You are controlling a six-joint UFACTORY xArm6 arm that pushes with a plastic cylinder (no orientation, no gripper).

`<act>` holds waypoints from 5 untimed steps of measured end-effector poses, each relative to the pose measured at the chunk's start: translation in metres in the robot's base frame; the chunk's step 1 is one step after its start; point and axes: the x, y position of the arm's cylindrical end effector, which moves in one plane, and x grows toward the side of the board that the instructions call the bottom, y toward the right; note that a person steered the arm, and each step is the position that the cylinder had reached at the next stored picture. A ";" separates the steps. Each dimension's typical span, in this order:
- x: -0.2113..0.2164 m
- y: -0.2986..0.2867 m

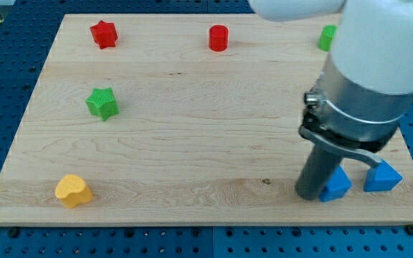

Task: Slide the blue cube close to the blue triangle

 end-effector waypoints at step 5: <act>-0.022 0.039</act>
